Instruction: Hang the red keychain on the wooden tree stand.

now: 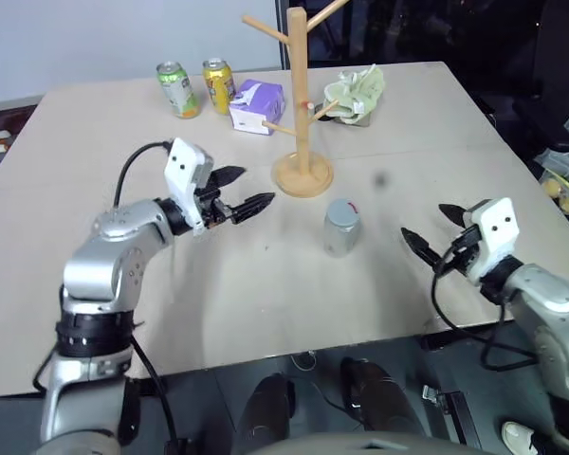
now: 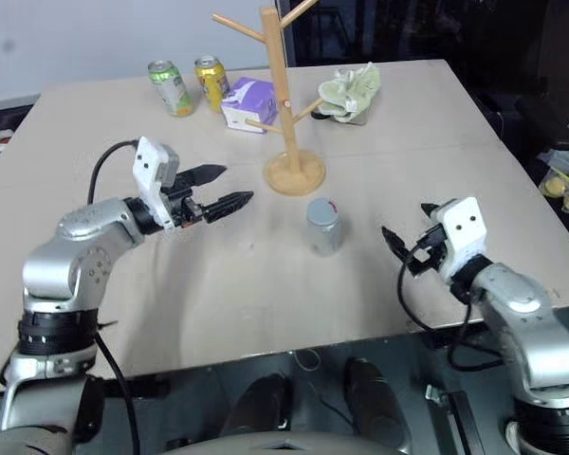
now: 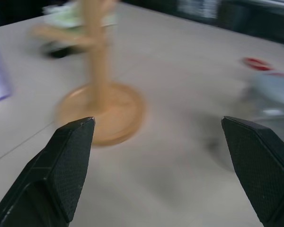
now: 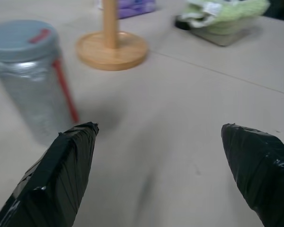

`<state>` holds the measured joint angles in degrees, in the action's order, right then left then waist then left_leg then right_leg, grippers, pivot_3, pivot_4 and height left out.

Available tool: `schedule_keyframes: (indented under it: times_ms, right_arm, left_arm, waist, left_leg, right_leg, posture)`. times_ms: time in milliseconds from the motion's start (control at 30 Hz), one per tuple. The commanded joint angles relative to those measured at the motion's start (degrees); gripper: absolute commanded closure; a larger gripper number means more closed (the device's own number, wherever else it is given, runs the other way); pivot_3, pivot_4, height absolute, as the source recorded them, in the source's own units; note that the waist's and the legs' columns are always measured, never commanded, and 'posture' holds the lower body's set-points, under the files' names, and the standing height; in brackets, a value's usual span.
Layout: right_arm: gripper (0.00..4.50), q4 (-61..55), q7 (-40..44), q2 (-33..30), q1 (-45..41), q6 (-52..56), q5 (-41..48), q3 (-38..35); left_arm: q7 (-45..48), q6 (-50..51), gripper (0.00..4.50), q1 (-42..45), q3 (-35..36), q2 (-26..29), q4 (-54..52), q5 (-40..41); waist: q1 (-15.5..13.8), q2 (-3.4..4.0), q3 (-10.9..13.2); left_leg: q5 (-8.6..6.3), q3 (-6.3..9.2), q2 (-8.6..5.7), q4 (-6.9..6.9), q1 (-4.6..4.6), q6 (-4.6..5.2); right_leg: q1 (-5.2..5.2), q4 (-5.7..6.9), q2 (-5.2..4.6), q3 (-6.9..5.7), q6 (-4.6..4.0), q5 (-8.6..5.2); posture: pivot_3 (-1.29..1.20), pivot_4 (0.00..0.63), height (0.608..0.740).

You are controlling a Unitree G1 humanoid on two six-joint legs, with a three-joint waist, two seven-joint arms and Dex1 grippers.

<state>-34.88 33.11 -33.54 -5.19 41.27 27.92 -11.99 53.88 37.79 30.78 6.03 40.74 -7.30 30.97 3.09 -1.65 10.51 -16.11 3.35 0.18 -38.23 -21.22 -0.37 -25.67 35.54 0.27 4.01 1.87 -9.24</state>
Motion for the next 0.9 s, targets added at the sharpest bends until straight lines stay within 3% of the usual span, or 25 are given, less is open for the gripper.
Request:
schedule_keyframes:
  times_ms: [33,467,900]
  right_arm:
    - [0.00,-3.80,3.22,-2.93,-1.79,2.75,6.58,-2.26]
    - [0.00,-10.31,-0.53,-4.71,1.07,5.90,13.48,-2.68]
    - [0.00,-17.24,-8.41,-8.16,-2.18,10.89,24.95,-4.20]
  left_arm:
    - [6.33,1.77,0.09,2.14,-1.85,2.04,-0.74,2.90]
    - [7.01,-0.99,0.09,-1.59,-7.23,-1.31,-6.86,1.86]
    - [-6.79,-10.29,0.09,-8.56,-12.77,-11.54,-7.72,-9.47]
  waist:
    - [0.24,0.00,0.00]
    - [0.29,-0.04,0.03]
    - [-0.30,-0.05,0.03]
  left_leg:
    - [0.00,0.00,0.00,0.00,0.01,0.00]
    - [0.00,0.01,-0.01,-0.04,-0.06,0.00]
    - [0.00,0.00,-0.02,-0.10,-0.06,0.00]
  right_leg:
    - [0.00,0.00,0.00,0.00,0.00,0.00]
    - [0.00,-0.03,-0.03,0.01,0.02,-0.01]
    - [0.01,0.00,-0.02,0.04,0.03,0.00]
  posture:
    - [0.00,0.150,0.740]
    - [0.00,0.150,0.740]
    - [0.00,0.150,0.740]
